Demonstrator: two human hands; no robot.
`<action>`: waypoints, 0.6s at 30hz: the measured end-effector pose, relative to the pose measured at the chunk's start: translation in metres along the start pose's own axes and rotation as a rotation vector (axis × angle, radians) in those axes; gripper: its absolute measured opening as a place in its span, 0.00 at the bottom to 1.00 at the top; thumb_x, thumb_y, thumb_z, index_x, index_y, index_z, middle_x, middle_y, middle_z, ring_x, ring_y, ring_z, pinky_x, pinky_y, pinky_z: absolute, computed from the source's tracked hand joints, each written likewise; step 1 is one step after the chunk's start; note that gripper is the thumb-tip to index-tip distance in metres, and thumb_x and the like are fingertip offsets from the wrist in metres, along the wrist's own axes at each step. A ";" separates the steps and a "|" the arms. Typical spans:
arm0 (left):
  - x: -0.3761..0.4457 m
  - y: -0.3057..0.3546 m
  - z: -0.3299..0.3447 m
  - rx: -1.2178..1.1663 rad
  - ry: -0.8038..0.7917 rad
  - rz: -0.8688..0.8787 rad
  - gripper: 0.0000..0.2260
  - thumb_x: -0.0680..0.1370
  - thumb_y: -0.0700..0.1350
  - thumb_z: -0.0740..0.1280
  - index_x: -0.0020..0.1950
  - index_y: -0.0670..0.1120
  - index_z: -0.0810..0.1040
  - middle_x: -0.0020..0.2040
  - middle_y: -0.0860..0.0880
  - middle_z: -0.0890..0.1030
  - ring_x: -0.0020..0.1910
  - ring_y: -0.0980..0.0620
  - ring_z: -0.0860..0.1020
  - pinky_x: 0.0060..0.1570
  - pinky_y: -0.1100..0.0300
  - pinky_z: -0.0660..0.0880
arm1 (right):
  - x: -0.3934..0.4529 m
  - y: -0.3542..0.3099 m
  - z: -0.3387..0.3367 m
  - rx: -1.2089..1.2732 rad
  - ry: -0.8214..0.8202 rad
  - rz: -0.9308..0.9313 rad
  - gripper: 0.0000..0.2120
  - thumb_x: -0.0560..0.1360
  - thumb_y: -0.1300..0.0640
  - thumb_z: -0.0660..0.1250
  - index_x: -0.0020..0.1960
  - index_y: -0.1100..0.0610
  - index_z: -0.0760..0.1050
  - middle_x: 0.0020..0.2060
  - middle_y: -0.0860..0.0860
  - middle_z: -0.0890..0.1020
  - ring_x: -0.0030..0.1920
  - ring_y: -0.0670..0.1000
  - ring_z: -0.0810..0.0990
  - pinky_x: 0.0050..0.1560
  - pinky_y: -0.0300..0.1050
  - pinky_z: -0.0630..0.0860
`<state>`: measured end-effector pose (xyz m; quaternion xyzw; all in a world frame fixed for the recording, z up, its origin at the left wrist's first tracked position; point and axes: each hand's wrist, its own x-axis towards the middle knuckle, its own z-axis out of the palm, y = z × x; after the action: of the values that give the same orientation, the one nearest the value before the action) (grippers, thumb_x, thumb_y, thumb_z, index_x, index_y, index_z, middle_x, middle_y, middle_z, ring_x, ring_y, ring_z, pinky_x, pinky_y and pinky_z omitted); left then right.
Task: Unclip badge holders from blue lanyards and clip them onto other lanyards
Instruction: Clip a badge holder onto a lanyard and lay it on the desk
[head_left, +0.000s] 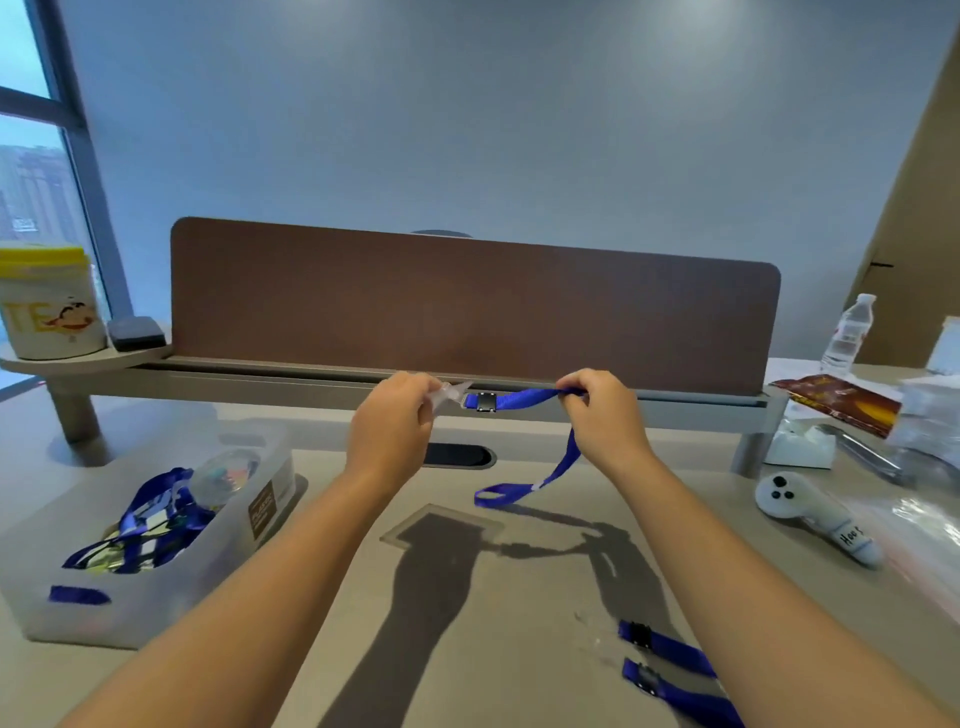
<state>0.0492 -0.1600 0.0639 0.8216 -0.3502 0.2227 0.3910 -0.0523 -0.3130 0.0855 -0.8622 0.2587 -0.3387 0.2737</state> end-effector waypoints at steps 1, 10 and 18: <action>-0.003 -0.003 0.004 0.020 -0.005 0.015 0.10 0.77 0.38 0.59 0.55 0.39 0.75 0.54 0.39 0.79 0.49 0.43 0.75 0.46 0.54 0.73 | -0.002 0.005 0.004 -0.010 -0.016 0.009 0.13 0.78 0.63 0.55 0.56 0.62 0.76 0.56 0.58 0.78 0.45 0.50 0.72 0.44 0.43 0.68; -0.055 -0.055 0.035 0.280 -0.357 -0.044 0.14 0.76 0.37 0.60 0.61 0.44 0.72 0.60 0.43 0.77 0.58 0.42 0.74 0.55 0.50 0.73 | -0.051 0.051 0.067 -0.060 -0.548 0.203 0.18 0.75 0.59 0.63 0.65 0.60 0.71 0.62 0.56 0.76 0.55 0.54 0.75 0.54 0.43 0.71; -0.084 -0.071 0.043 0.300 -0.705 -0.189 0.31 0.68 0.59 0.68 0.66 0.48 0.65 0.67 0.46 0.70 0.64 0.45 0.69 0.62 0.50 0.70 | -0.074 0.072 0.079 -0.245 -0.495 0.166 0.23 0.73 0.51 0.66 0.65 0.57 0.70 0.64 0.52 0.73 0.63 0.54 0.72 0.59 0.48 0.71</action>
<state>0.0512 -0.1285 -0.0503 0.9243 -0.3492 -0.0616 0.1410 -0.0612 -0.2948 -0.0429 -0.9211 0.2929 -0.0608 0.2492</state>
